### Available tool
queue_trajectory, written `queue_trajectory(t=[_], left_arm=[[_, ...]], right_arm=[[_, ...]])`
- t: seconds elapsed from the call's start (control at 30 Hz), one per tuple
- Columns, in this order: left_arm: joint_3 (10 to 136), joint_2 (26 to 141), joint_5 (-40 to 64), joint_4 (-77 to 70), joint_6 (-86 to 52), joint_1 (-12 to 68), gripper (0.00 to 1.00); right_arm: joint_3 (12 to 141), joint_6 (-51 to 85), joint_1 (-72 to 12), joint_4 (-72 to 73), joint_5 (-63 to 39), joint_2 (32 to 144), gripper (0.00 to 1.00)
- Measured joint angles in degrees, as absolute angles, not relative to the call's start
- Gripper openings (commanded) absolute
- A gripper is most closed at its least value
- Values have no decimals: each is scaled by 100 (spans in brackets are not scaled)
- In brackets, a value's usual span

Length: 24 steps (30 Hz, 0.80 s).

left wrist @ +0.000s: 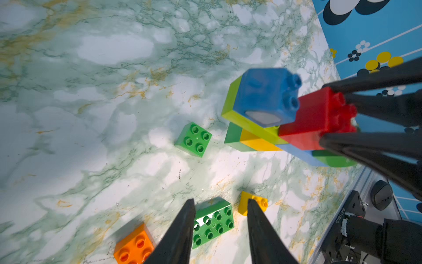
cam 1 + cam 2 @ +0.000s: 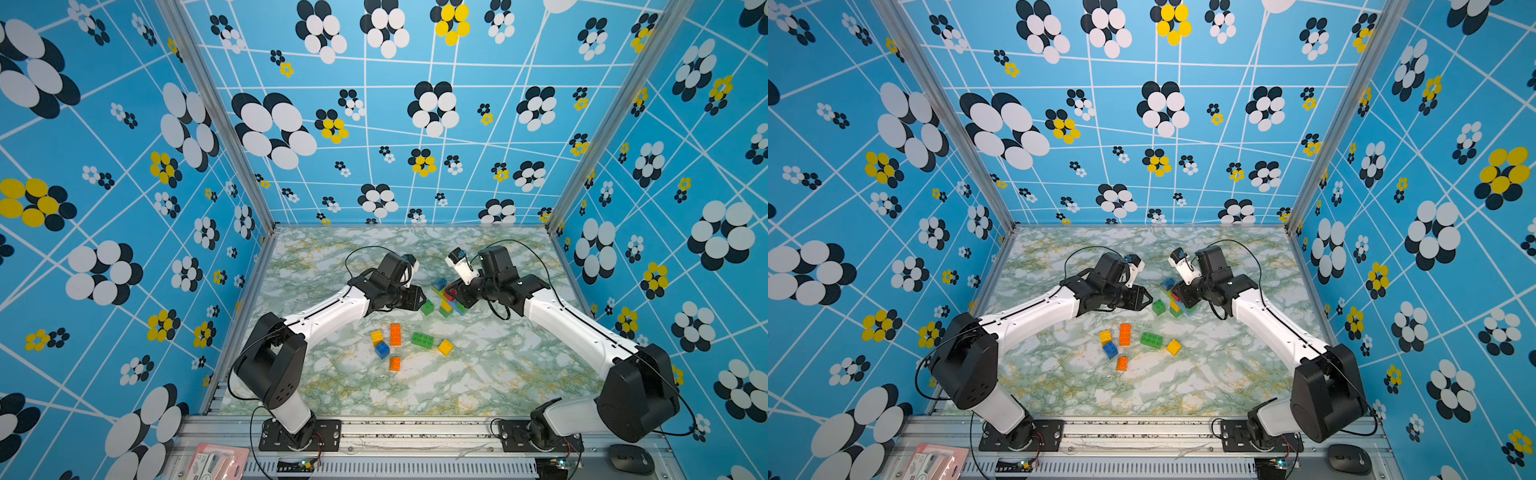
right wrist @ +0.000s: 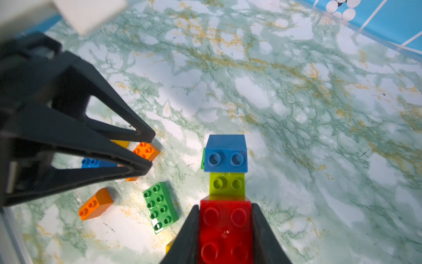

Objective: Assemble a fork with lego
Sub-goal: Adjust the lego brick at the center of the board.

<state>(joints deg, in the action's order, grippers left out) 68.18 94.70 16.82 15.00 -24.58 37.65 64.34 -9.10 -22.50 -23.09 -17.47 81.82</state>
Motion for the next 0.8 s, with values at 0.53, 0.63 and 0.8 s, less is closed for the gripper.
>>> queue_trajectory(t=[0.53, 0.63, 0.8], left_arm=[[7439, 10090, 1719, 1527, -2375, 3833, 68], [7520, 10235, 1774, 1538, -2327, 3883, 69], [7616, 10453, 1861, 1557, -2281, 3913, 69]], right_arm=[[6464, 1055, -666, -2091, -4737, 9019, 12], [6451, 1315, -582, -1920, -5030, 9310, 13], [6449, 1535, -464, -1811, -5190, 9747, 15]])
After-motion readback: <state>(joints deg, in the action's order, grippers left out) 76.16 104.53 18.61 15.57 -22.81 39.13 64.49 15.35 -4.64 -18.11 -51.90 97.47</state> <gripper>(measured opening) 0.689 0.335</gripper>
